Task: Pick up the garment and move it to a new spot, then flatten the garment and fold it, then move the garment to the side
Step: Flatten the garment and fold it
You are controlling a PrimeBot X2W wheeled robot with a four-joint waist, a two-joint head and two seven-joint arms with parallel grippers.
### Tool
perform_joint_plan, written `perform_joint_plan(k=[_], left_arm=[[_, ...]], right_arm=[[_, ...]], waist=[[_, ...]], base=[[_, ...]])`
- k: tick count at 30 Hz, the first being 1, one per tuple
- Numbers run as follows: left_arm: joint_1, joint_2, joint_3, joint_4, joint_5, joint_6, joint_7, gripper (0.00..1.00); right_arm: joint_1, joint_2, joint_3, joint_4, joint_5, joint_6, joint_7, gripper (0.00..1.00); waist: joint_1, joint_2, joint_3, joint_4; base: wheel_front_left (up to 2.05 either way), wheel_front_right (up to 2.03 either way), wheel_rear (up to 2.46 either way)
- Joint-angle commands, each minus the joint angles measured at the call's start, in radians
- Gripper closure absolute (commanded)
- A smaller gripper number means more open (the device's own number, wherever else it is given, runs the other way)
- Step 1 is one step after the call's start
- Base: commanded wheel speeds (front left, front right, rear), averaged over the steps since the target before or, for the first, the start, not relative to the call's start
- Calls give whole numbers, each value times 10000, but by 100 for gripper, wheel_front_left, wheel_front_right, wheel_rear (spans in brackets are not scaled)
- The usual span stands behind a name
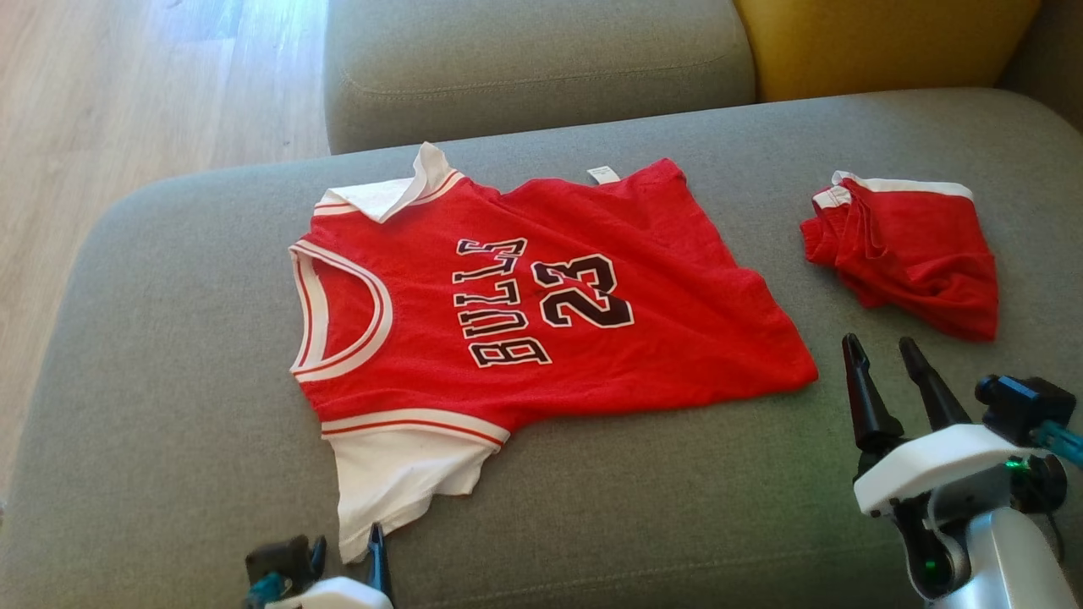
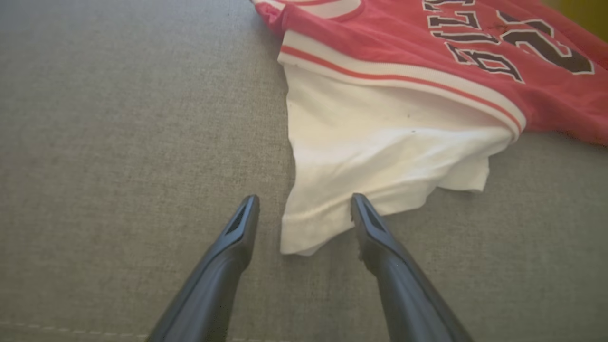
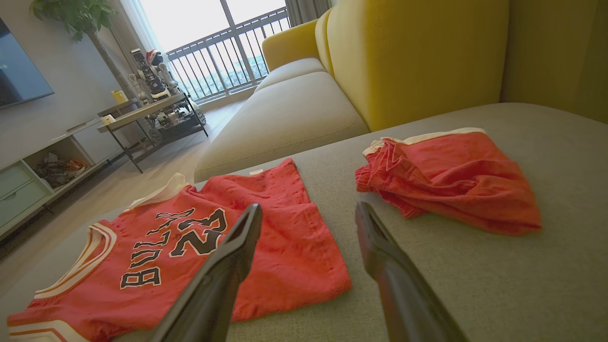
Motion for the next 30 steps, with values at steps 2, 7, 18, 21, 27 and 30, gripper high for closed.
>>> perform_joint_plan(k=[2, 7, 18, 21, 27, 30], left_arm=[[-487, 16, 216, -91, -123, -20, -123, 0], [-690, 16, 40, 307, -628, -27, -123, 0], [-1176, 16, -224, 708, -1043, -411, -124, 100], [-1180, 73, 89, 113, -944, -361, -124, 100], [-587, 61, 1625, -3030, -316, -314, -124, 100], [-287, 45, 1822, -3812, -19, -421, -124, 100]], right_arm=[[-282, -19, 198, -466, -72, -4, 68, 0], [-232, -19, 188, -707, -177, -4, 209, 0], [-118, -18, -380, -680, -307, -4, 309, 0], [-153, -18, -532, -462, -207, -4, 301, 0], [-174, -18, -397, 244, 214, -4, 137, 0], [-265, -18, -638, 941, 327, -4, 143, 0]], waist=[[0, 0, 16, -8], [0, 0, 93, -24], [0, 0, 151, 238], [0, 0, 115, 431], [0, 0, 26, 945], [0, 0, 16, 1073]], base=[[0, 0, 0], [0, 0, 0], [0, 0, 0], [0, 0, 0], [0, 0, 0], [0, 0, 0]])
